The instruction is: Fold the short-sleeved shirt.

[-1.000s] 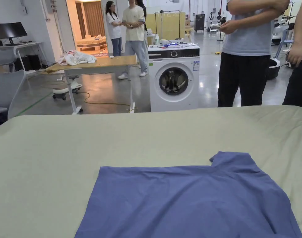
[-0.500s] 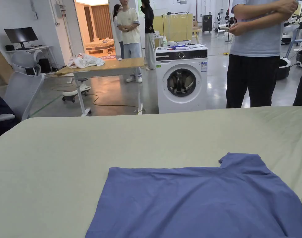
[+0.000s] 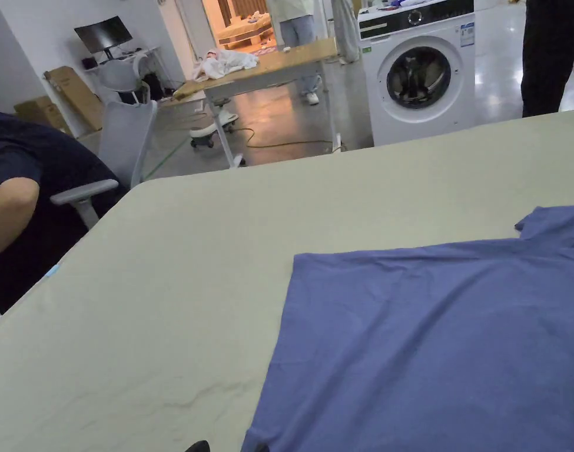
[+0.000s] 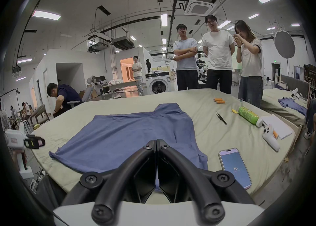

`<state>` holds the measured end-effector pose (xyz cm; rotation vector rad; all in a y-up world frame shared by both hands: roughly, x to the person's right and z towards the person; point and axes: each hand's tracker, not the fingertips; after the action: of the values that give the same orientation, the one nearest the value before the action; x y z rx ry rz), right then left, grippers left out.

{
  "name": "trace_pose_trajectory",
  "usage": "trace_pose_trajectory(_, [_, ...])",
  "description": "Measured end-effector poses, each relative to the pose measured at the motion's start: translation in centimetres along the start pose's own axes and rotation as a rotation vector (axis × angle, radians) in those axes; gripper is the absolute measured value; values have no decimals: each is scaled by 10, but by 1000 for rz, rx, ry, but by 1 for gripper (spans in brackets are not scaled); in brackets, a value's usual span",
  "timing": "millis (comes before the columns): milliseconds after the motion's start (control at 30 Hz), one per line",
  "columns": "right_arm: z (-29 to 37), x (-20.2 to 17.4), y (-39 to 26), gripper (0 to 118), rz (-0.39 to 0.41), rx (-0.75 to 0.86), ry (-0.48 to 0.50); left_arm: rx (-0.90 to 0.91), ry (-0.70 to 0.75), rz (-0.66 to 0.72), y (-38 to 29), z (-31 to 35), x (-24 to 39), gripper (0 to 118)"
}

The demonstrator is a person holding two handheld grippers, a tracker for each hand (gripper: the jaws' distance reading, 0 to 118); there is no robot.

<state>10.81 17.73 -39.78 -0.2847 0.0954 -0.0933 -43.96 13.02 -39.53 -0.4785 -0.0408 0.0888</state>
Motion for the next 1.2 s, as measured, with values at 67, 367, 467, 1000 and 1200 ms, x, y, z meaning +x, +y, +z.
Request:
trace_pose_trajectory(67, [0, -1, 0, 0, -3, -10, -7, -82, 7, 6, -12, -16, -9, 76])
trace_pose_trajectory(367, [6, 10, -1, 0, -22, -45, -56, -184, -19, 41, -26, -55, -19, 44])
trace_pose_trajectory(467, [10, 15, -2, 0, -22, -58, -84, -201, -43, 8, -25, -61, -12, 14])
trace_pose_trajectory(1000, [-50, 66, -71, 82, -157, -371, -170, -266, -50, 52, -18, -70, 3, 9])
trace_pose_trajectory(1200, [-53, 66, -77, 21, -110, -368, -182, -263, -42, 48, -13, -66, 7, 9])
